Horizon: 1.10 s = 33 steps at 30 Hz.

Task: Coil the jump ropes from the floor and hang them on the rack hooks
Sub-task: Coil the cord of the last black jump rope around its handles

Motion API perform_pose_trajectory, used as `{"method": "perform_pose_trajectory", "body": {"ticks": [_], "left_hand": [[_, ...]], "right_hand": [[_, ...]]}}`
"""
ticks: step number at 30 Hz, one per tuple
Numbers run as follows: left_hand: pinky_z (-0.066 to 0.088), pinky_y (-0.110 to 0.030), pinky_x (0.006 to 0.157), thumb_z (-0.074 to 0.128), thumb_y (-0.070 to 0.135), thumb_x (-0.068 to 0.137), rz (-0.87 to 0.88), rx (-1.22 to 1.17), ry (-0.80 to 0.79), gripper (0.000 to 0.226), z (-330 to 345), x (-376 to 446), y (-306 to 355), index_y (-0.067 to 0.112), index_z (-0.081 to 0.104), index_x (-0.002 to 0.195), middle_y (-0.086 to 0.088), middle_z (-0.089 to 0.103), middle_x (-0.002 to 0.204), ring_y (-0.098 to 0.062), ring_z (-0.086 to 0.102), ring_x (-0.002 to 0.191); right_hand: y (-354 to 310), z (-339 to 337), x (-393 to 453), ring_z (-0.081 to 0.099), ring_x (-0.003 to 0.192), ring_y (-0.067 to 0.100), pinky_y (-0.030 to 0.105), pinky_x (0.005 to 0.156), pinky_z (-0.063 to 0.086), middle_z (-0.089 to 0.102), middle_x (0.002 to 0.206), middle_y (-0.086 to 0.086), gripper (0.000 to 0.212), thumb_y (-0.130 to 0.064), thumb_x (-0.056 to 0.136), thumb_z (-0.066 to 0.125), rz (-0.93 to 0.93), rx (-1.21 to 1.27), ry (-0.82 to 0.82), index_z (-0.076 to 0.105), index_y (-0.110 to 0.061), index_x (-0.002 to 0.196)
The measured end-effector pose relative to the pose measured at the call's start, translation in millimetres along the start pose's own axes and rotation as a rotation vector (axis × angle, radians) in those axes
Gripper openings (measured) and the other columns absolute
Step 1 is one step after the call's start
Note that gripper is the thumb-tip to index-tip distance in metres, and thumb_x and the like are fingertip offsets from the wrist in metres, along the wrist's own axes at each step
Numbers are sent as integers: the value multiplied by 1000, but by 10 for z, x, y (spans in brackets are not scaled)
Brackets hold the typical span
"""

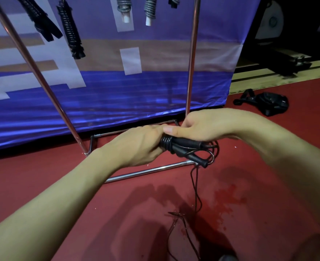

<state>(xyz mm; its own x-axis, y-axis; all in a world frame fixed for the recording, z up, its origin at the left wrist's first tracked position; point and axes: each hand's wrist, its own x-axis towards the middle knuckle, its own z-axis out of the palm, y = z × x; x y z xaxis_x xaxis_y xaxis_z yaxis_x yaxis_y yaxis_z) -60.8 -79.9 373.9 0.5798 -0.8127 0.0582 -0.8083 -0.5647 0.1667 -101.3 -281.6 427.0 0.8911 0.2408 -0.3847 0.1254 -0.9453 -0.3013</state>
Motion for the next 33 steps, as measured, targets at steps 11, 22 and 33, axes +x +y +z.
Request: {"method": "perform_pose_trajectory", "body": {"ticks": [11,22,33], "left_hand": [[46,-35,70,54,45,96,1,74,-96,20,-46,-32,42,27,46,93,12,53,96,-24,62,94],[48,-17,54,76,47,91,-135,-512,-308,29,123,-20,324,24,59,93,2,72,67,-3,67,55],[46,-30,64,68,52,95,-171,-483,-277,34,165,-1,216,21,56,102,9,57,80,-12,51,67]], "right_hand": [[147,51,-79,39,52,3,18,58,33,48,56,-15,49,-61,100,45,-193,186,-85,69,-44,61],[129,91,-59,67,80,-3,27,82,54,70,77,-31,41,-45,79,84,-141,-17,-22,66,-32,114],[-110,135,-112,60,92,5,36,83,54,70,101,-18,51,-55,72,85,-93,-332,226,61,-38,114]]}}
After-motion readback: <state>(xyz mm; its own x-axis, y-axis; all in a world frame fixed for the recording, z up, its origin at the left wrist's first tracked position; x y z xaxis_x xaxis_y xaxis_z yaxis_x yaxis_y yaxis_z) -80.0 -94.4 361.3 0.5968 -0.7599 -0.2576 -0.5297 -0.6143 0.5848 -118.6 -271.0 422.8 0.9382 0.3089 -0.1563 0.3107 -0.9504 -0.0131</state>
